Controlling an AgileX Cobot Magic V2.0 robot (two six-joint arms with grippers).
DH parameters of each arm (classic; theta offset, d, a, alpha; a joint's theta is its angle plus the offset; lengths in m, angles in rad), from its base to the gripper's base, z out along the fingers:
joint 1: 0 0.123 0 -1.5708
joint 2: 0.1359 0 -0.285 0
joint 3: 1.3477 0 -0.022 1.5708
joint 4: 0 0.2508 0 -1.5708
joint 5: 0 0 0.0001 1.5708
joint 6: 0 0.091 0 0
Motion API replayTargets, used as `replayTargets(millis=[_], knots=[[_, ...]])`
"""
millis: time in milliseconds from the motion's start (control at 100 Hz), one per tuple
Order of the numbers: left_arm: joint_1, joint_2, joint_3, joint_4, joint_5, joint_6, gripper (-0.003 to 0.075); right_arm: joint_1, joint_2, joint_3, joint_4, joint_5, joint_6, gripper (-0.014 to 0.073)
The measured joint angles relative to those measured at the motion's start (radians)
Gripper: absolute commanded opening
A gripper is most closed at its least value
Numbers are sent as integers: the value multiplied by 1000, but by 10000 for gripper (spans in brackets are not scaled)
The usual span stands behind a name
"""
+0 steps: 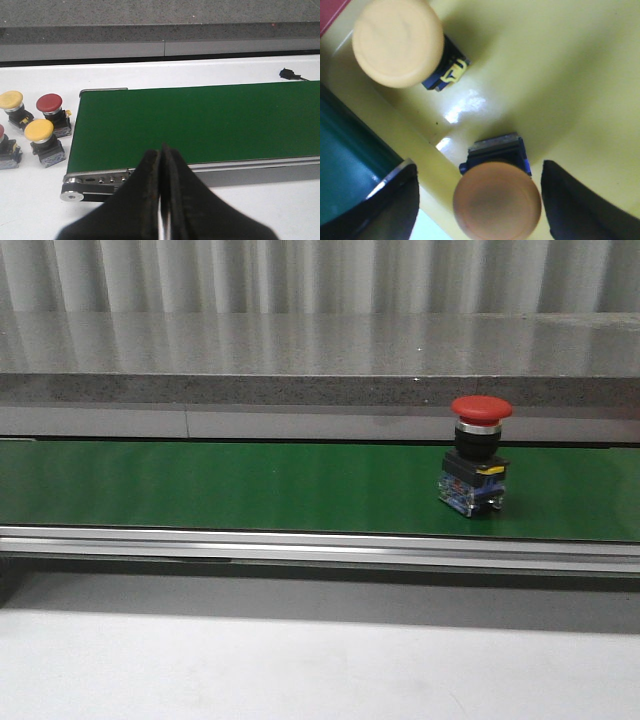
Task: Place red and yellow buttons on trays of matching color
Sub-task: 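Grasp the arriving red button off the belt with the right gripper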
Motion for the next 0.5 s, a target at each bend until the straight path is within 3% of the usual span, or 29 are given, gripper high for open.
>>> replayTargets(millis=[370, 500], knots=[[0, 0, 0, 0, 0, 0, -20, 0, -243, 0, -2, 89, 6, 542], [0, 0, 0, 0, 0, 0, -20, 58, -305, 0, -2, 135, 6, 542]])
